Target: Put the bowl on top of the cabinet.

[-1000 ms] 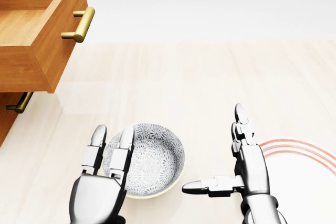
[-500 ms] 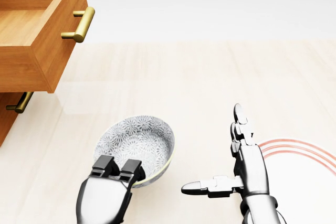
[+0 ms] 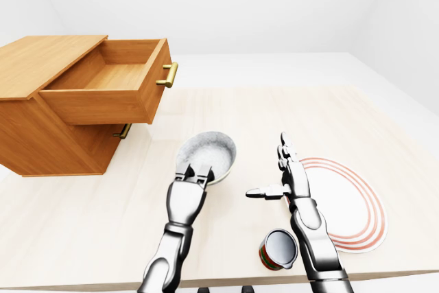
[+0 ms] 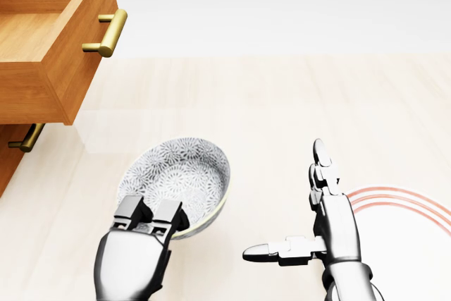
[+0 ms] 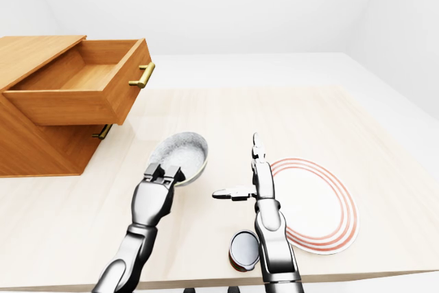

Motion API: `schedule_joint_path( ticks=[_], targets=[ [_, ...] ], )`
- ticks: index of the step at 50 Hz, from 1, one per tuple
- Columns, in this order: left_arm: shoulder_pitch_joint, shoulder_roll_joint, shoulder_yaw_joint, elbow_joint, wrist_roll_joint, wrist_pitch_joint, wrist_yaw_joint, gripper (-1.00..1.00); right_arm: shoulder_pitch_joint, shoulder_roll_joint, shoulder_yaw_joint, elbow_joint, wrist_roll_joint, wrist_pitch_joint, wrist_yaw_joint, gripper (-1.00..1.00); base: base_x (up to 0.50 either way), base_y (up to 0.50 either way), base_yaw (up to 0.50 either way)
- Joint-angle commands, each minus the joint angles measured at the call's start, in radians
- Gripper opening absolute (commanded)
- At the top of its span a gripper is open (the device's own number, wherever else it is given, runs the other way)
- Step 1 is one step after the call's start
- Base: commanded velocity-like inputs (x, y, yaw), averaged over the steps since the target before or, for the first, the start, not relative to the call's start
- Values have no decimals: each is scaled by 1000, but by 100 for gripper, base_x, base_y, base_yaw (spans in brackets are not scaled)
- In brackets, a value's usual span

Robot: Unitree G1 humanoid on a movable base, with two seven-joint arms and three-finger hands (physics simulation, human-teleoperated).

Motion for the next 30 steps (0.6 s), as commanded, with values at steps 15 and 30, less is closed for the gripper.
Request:
schedule_joint_path(
  ticks=[15,30],
  targets=[
    [75,-29,51,-448,-228,0,-170,-93,3,1,4,-1,-6,-2,-2,100,0,0,0],
    [151,-31,1,-698,-289,0,-305,-93,7,1,5,-8,-9,-1,-1,100,0,0,0]
  ],
)
